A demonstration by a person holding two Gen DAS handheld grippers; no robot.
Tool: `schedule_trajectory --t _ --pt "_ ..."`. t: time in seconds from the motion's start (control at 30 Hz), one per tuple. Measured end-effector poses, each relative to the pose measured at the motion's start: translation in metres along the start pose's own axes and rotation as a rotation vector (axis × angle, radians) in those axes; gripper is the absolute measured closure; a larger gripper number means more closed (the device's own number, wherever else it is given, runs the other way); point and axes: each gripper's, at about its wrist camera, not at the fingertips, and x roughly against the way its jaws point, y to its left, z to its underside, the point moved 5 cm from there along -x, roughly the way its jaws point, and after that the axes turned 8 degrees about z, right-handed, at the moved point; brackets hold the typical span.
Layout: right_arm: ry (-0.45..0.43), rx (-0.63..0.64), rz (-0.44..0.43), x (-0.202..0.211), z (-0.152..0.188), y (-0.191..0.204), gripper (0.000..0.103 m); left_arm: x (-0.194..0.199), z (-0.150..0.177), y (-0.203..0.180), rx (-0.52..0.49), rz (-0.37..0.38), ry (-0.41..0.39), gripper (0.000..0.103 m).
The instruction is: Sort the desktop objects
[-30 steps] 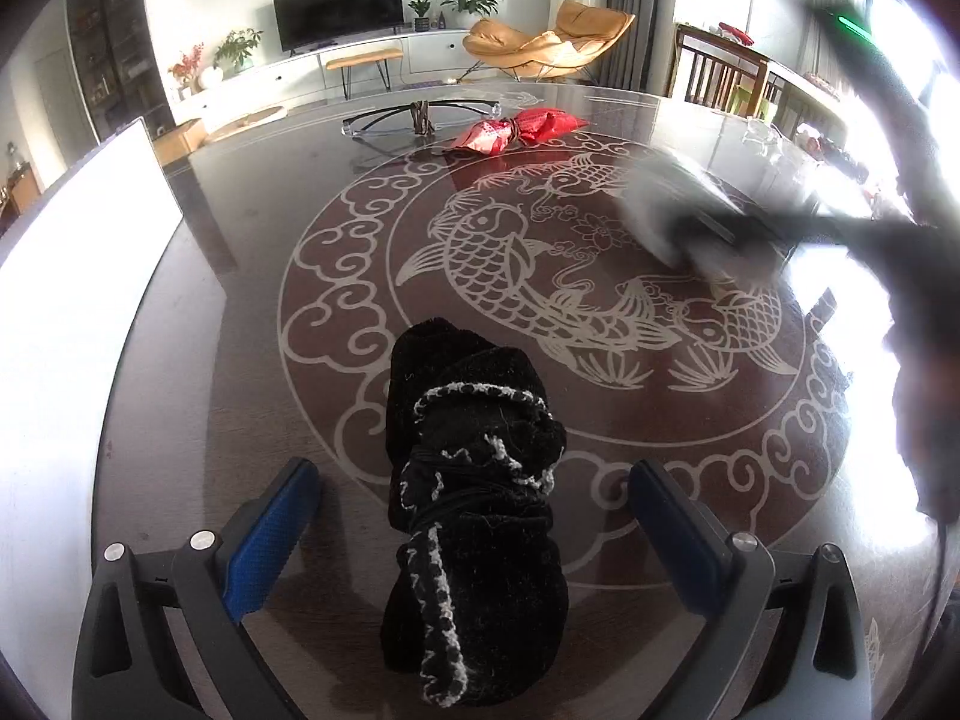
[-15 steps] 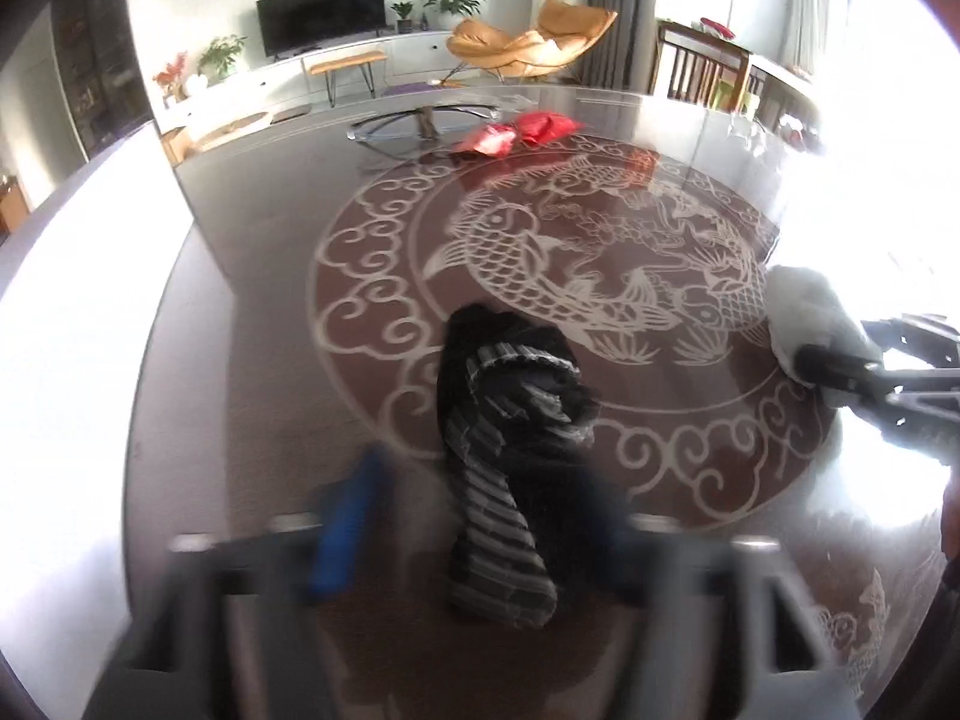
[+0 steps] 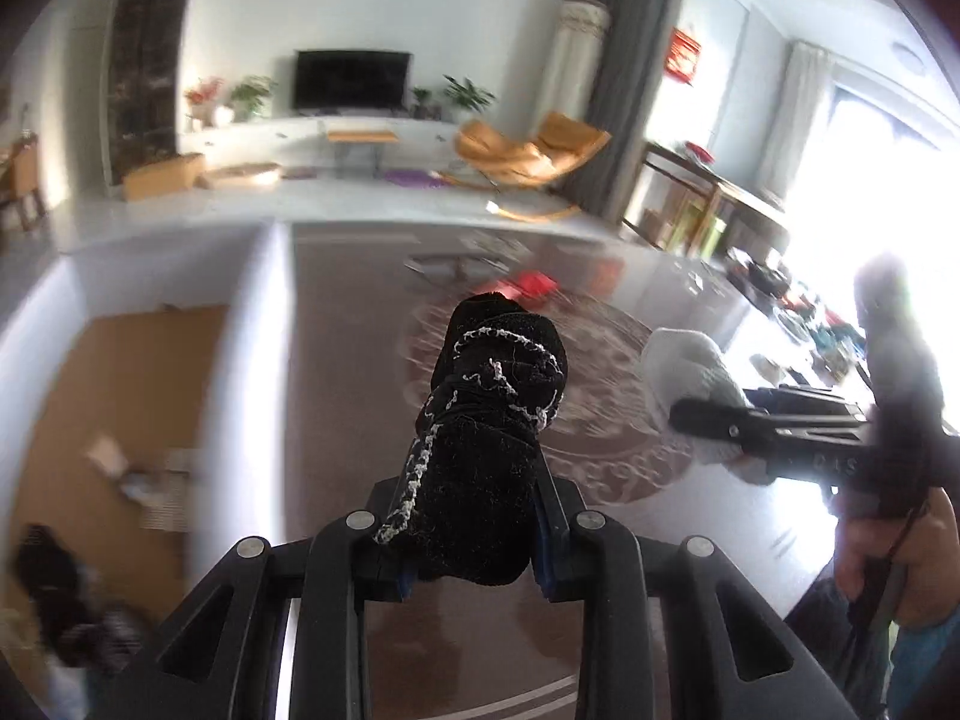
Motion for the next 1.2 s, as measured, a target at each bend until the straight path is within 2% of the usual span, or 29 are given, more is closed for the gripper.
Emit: schedule_trajectory --t 0.2,0.27,0.3,0.37,0.43,0.47,0.5,0.53,0.57,0.63,0.67,0.73,0.77,0.87,0.93,0.97,1.03,1.13,1.2 --pt "-0.057 0.142 -0.295 0.01 -0.037 0.161 0.059 0.077 0.01 0.118 0.149 -0.248 -0.01 0.075" --pt "-0.054 0.186 -0.364 0.007 -0.04 0.205 0.058 0.094 0.023 0.155 0.197 -0.34 0.009 0.075" --pt "-0.048 0.226 -0.394 0.001 -0.04 0.233 0.058 0.1 0.03 0.173 0.225 -0.373 0.03 0.075" --pt "-0.029 0.277 -0.421 -0.012 -0.035 0.266 0.058 0.107 0.047 0.201 0.279 -0.415 0.066 0.073" --pt "0.031 0.317 -0.439 -0.037 -0.023 0.293 0.055 0.107 0.063 0.222 0.337 -0.463 0.135 0.069" --pt "0.061 0.325 -0.44 -0.048 -0.015 0.299 0.048 0.106 0.07 0.229 0.364 -0.484 0.16 0.063" --pt "0.096 0.329 -0.44 -0.061 -0.008 0.304 0.042 0.107 0.076 0.236 0.402 -0.496 0.171 0.049" --pt "0.116 0.321 -0.438 -0.069 -0.002 0.305 0.033 0.108 0.08 0.238 0.424 -0.491 0.164 0.041" --pt "0.115 0.303 -0.437 -0.073 0.0 0.302 0.03 0.11 0.082 0.24 0.443 -0.484 0.146 0.029" --pt "0.086 0.262 -0.46 -0.066 0.0 0.288 0.028 0.115 0.08 0.237 0.453 -0.487 0.093 0.027" --pt "0.061 0.244 -0.467 -0.061 -0.003 0.279 0.023 0.115 0.076 0.233 0.445 -0.493 0.078 0.027" --pt "-0.031 0.207 -0.443 -0.043 -0.015 0.248 0.015 0.114 0.075 0.226 0.409 -0.498 0.041 0.027" --pt "-0.081 0.19 -0.423 -0.033 -0.019 0.233 0.01 0.109 0.061 0.219 0.386 -0.493 0.021 0.027" --pt "-0.215 0.128 -0.298 -0.007 -0.019 0.169 0.0 0.1 0.032 0.176 0.282 -0.428 -0.046 0.027" --pt "-0.26 0.057 -0.142 -0.008 -0.007 0.108 0.0 0.088 0.014 0.144 0.212 -0.357 -0.064 0.026" --pt "-0.251 0.029 -0.065 -0.015 0.0 0.082 0.0 0.081 0.008 0.123 0.176 -0.309 -0.067 0.026" --pt "-0.163 -0.045 0.147 -0.037 0.026 0.014 0.0 0.061 -0.001 0.072 0.094 -0.181 -0.05 0.025" --pt "-0.049 -0.16 0.315 -0.057 0.061 -0.064 0.0 0.023 0.0 0.001 -0.014 -0.022 0.023 0.013" --pt "-0.008 -0.204 0.395 -0.064 0.074 -0.092 0.0 -0.008 0.009 -0.033 -0.055 0.046 0.086 0.01"
